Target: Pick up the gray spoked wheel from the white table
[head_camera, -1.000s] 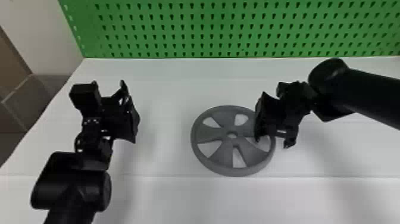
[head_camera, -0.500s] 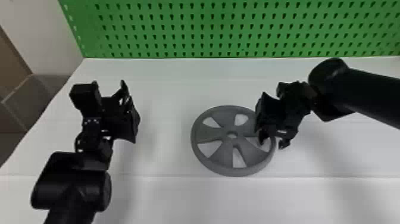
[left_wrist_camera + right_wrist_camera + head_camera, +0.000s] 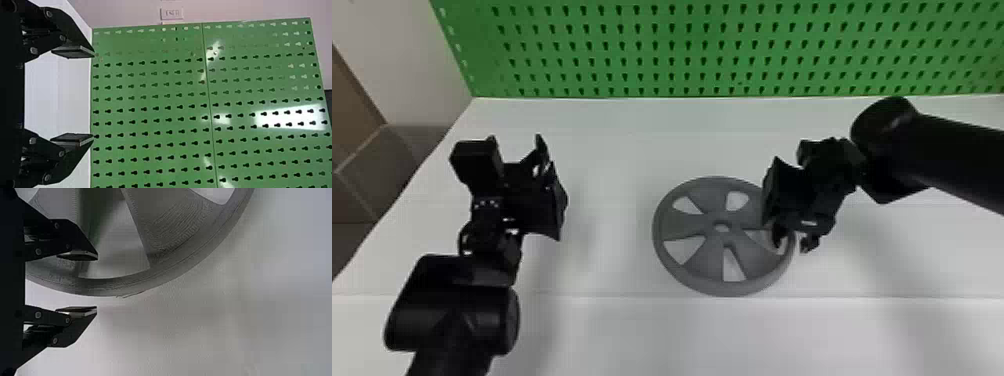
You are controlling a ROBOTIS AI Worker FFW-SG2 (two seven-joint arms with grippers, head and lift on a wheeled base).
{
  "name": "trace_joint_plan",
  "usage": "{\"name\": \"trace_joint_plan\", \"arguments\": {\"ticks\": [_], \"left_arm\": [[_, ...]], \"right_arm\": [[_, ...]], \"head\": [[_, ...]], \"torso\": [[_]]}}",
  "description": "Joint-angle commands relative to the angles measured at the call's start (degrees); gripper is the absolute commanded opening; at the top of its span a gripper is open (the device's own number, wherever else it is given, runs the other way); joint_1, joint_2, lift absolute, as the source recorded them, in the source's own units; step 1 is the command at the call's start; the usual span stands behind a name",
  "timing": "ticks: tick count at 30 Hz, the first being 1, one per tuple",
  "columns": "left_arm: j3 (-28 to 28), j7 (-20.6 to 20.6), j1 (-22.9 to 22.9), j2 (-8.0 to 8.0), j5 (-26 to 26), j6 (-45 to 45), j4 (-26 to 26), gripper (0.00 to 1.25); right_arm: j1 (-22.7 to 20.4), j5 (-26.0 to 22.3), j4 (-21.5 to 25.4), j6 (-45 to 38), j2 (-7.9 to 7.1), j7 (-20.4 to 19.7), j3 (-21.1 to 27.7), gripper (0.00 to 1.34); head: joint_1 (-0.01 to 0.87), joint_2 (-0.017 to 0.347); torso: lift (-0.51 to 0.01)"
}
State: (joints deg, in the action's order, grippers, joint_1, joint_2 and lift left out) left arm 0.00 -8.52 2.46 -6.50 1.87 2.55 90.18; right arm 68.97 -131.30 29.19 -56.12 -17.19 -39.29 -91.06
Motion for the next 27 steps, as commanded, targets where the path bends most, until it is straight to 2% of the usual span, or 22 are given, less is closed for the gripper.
{"name": "trace_joint_plan", "arguments": {"ticks": [1,8,12,14,18,24,27], "left_arm": [[-0.1,0.0,0.0,0.00,-0.1,0.0,0.0,0.76],[-0.1,0.0,0.0,0.00,-0.4,0.0,0.0,0.76],[-0.2,0.0,0.1,0.00,-0.7,0.0,0.0,0.76],[-0.3,0.0,0.2,0.00,-0.9,0.0,0.0,0.76],[-0.2,0.0,0.2,0.00,-0.9,0.0,0.0,0.76],[-0.3,0.0,0.2,-0.09,-1.1,0.0,0.0,0.76],[-0.3,0.0,0.2,-0.09,-1.2,0.0,0.0,0.76]], "right_arm": [[0.1,0.3,0.0,0.0,0.05,0.0,-0.1,0.59],[0.0,-0.4,-0.1,0.6,-0.03,0.0,0.0,0.59],[0.0,-3.8,-0.2,1.6,-0.12,0.1,-1.5,0.59],[0.1,-2.6,-0.2,1.7,-0.03,0.1,-1.6,0.58],[0.0,-2.6,-0.2,1.8,-0.03,0.1,-1.6,0.47],[0.1,-1.1,-0.2,1.8,-0.12,0.1,-1.4,0.44],[0.1,-0.9,-0.2,1.8,-0.12,0.1,-1.2,0.28]], "head": [[0.779,0.074],[0.779,0.074],[0.779,0.074],[0.779,0.074],[0.779,0.074],[0.779,0.074],[0.779,0.074]], "torso": [[-0.079],[-0.079],[-0.079],[-0.079],[-0.079],[-0.079],[-0.079]]}}
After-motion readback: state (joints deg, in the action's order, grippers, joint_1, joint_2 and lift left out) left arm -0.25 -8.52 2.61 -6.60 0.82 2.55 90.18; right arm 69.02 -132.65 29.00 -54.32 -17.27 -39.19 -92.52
